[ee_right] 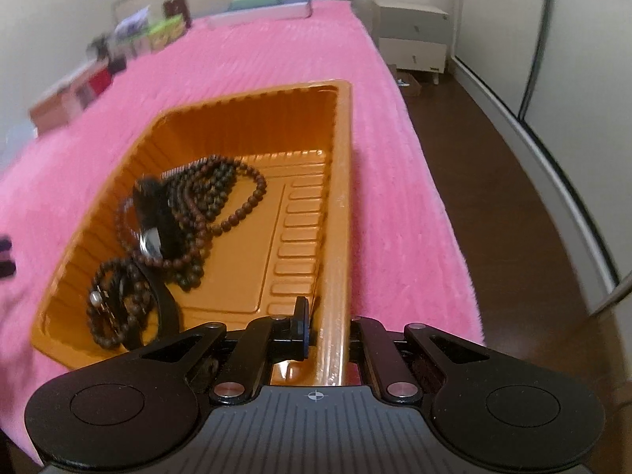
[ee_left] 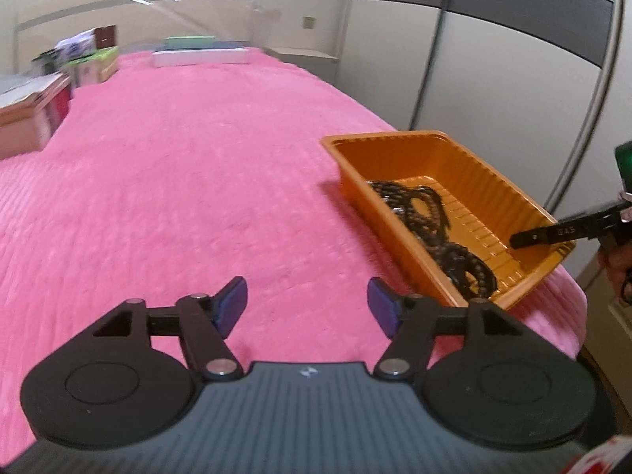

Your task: Organize jewelry

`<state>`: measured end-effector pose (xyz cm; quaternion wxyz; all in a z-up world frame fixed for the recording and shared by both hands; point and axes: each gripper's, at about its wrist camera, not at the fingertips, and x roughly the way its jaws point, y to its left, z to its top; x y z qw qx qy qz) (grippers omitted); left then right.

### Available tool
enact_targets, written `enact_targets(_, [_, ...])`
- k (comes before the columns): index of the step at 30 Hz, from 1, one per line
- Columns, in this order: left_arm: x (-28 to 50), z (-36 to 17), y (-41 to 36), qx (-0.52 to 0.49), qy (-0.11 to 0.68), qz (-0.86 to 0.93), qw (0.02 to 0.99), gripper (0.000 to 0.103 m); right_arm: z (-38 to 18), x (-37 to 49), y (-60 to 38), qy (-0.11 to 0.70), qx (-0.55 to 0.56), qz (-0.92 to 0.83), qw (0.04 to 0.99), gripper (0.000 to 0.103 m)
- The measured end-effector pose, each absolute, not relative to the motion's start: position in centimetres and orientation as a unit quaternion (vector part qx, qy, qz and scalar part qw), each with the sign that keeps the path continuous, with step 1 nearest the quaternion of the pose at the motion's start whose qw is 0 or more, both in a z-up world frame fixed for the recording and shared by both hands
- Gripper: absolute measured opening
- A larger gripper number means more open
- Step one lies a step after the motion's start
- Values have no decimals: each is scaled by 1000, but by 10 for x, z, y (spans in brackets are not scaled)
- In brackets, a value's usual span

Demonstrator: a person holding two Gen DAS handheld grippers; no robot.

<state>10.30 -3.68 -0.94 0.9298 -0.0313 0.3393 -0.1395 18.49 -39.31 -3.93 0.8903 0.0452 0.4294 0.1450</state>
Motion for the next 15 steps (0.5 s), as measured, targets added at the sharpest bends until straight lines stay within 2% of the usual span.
enact_targets(2, [100, -9, -30, -43, 342, -129, 930, 74, -37, 184, -400, 425, 80, 147, 889, 8])
enact_targets(3, [98, -8, -27, -50, 343, -124, 930, 76, -36, 183, -402, 424, 92, 141, 890, 16])
enact_targets(5, [92, -7, -23, -61, 341, -118, 931, 86, -28, 177, -410, 400, 112, 125, 901, 68])
enact_targets(6, [89, -5, -21, -68, 341, -114, 931, 88, -24, 173, -415, 382, 128, 122, 907, 74])
enact_targets(15, [69, 2, -12, -94, 363, -83, 923, 99, 25, 113, -370, 344, 118, 75, 928, 76])
